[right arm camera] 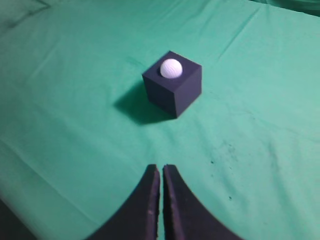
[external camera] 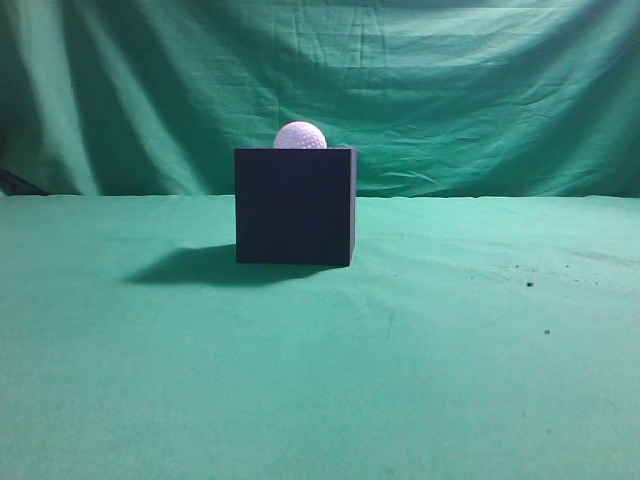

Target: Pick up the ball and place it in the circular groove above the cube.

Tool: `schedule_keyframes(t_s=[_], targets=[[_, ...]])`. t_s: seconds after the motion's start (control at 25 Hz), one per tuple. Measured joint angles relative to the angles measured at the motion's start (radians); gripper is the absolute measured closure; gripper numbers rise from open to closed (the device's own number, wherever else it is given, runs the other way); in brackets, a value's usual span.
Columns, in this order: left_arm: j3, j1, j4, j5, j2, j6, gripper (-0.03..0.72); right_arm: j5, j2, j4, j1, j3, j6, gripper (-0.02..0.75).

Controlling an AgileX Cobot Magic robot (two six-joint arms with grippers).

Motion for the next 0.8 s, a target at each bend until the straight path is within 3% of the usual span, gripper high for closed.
schedule_keyframes(t_s=[0.16, 0.28, 0.56, 0.8], targets=[[0.0, 0.0, 0.0, 0.0, 0.0, 0.0, 0.688, -0.082, -0.091, -0.061, 0.0, 0.129, -0.013, 0.738], [0.0, 0.0, 0.0, 0.0, 0.0, 0.0, 0.688, -0.249, -0.187, -0.096, -0.032, 0.254, -0.015, 0.738], [0.0, 0.0, 0.0, 0.0, 0.0, 0.0, 0.688, -0.549, -0.42, -0.104, -0.319, 0.574, -0.017, 0.738], [0.0, 0.0, 0.0, 0.0, 0.0, 0.0, 0.688, -0.61, -0.547, -0.104, -0.487, 0.766, -0.017, 0.738]])
